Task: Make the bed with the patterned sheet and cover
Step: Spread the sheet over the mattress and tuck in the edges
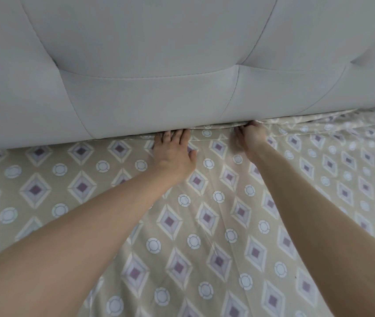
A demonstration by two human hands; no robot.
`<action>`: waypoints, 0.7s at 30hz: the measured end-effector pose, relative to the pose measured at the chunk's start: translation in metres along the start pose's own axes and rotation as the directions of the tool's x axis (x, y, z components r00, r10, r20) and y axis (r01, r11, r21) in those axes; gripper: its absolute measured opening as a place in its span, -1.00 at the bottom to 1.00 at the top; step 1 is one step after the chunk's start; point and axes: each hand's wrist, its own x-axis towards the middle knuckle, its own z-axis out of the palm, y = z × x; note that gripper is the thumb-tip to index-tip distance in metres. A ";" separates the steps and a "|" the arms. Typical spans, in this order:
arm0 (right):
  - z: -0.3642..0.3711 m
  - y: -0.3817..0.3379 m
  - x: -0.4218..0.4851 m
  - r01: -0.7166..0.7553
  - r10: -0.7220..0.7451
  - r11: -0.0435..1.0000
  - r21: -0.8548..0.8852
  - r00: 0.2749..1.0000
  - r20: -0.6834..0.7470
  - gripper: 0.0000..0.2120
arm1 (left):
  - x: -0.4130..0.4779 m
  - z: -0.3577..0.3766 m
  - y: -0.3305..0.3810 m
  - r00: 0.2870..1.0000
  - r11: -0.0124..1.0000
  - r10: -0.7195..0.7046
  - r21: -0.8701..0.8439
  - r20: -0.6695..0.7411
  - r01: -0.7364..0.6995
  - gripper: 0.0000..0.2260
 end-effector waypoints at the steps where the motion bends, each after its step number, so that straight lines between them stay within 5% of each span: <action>1: -0.001 0.002 -0.001 0.088 -0.085 0.954 -0.287 0.996 0.022 -0.68 | 0.001 0.000 0.000 1.000 1.000 0.005 0.011 0.003 -0.005 -0.44; 3: -0.002 0.007 -0.005 0.290 -0.264 0.654 -0.699 0.953 0.148 -0.70 | 0.002 -0.001 -0.001 1.000 1.000 0.011 0.028 0.005 -0.011 -0.44; 5: 0.001 0.016 -0.011 0.423 -0.362 0.401 -0.813 0.888 0.284 -0.68 | 0.003 -0.001 -0.003 1.000 1.000 0.013 0.022 0.017 -0.013 -0.44; 9: -0.001 0.019 -0.015 0.287 -0.329 0.029 -0.957 0.907 0.262 -0.57 | 0.001 0.004 -0.005 1.000 1.000 0.023 0.021 -0.009 -0.023 -0.43; 21: -0.001 0.006 0.006 0.360 -0.234 -0.016 -0.933 0.905 0.354 -0.58 | 0.002 0.008 -0.007 0.997 0.997 0.066 0.053 -0.036 -0.064 -0.43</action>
